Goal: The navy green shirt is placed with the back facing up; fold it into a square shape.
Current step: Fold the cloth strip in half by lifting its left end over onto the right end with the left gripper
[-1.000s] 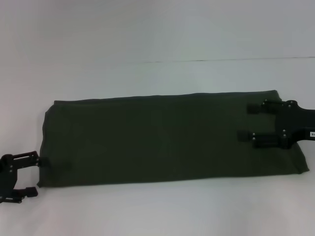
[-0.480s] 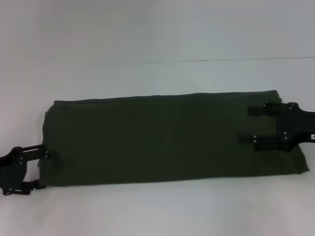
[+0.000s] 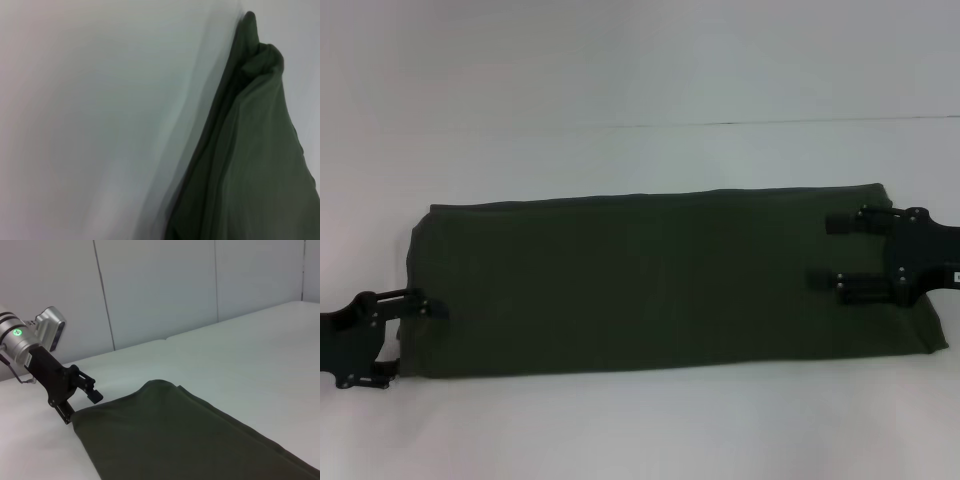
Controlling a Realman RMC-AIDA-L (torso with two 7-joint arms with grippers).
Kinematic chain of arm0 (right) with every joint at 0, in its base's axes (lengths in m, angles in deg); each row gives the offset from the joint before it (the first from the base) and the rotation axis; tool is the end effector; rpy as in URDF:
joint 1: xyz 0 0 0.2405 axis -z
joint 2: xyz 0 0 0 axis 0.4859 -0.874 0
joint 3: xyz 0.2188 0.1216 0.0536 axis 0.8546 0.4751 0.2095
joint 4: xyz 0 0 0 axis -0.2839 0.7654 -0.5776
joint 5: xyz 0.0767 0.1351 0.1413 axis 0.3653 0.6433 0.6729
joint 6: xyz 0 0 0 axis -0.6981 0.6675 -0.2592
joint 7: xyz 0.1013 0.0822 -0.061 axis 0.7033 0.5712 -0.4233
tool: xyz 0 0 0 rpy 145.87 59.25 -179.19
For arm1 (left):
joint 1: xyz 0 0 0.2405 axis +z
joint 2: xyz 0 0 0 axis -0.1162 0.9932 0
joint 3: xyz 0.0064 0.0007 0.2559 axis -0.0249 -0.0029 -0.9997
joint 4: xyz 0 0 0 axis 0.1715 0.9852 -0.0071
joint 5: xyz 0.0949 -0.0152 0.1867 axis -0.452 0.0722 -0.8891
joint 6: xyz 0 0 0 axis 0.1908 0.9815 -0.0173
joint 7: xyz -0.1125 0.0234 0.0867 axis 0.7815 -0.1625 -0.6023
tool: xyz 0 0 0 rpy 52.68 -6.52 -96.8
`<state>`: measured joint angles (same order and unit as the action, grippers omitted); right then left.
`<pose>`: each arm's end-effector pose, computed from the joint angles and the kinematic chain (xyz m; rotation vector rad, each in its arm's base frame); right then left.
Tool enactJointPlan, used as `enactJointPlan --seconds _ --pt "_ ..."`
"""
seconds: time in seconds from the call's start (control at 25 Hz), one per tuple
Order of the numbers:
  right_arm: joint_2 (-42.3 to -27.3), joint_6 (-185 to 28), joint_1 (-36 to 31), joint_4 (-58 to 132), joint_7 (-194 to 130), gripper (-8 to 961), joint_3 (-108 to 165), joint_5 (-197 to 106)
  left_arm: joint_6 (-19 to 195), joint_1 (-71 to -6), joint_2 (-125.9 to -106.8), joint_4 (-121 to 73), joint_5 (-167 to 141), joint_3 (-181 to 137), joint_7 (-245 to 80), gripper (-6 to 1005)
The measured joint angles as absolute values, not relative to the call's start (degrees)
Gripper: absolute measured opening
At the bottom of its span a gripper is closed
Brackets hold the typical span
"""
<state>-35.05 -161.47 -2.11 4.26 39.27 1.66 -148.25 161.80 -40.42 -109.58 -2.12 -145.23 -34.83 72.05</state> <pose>0.2838 0.3407 0.0462 -2.6908 0.4943 0.5965 -0.3541 0.3275 0.0444 -1.5754 -2.4601 -0.5238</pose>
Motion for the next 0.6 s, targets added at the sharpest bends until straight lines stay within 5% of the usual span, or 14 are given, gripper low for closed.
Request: enactJointPlan --seconds 0.6 --pt "-34.94 -161.3 -2.44 4.26 39.27 911 1.84 -148.06 160.07 -41.91 -109.71 -3.81 -145.14 -34.83 71.96 936"
